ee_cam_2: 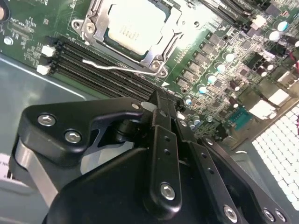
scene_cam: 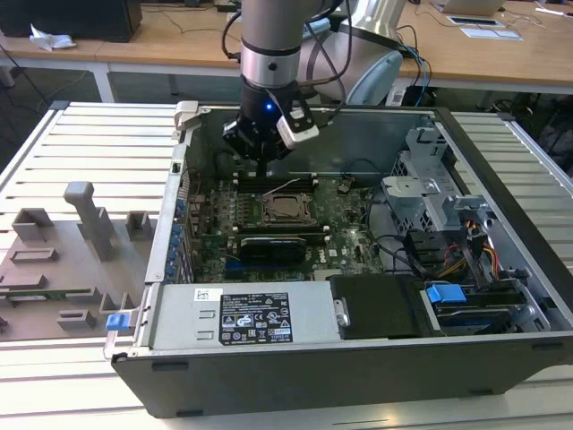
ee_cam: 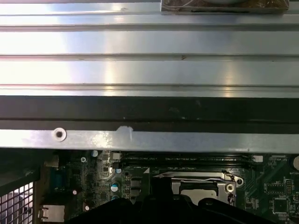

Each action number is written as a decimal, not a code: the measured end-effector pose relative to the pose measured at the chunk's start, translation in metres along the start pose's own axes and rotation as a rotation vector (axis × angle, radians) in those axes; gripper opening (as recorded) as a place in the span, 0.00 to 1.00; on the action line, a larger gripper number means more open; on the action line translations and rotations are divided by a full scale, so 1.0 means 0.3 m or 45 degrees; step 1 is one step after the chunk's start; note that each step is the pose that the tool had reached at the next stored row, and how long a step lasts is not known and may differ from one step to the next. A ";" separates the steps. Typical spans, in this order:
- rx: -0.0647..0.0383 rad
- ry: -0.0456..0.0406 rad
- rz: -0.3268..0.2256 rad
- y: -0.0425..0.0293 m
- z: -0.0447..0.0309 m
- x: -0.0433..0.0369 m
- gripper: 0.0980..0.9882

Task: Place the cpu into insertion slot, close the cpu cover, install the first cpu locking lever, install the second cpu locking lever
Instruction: 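Install the first cpu locking lever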

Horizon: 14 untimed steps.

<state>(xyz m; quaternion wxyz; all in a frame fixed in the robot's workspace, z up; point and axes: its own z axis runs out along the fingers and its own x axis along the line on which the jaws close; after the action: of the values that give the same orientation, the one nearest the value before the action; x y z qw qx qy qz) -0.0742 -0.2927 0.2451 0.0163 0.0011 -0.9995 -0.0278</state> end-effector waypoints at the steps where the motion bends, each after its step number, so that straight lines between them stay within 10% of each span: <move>1: -0.003 0.000 0.001 0.000 0.006 -0.003 0.01; 14: -0.009 0.011 0.002 0.004 0.071 -0.065 0.01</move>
<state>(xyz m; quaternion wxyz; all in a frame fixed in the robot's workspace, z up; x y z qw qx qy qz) -0.0555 -0.2903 0.2233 0.0208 0.0006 -0.9993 -0.0314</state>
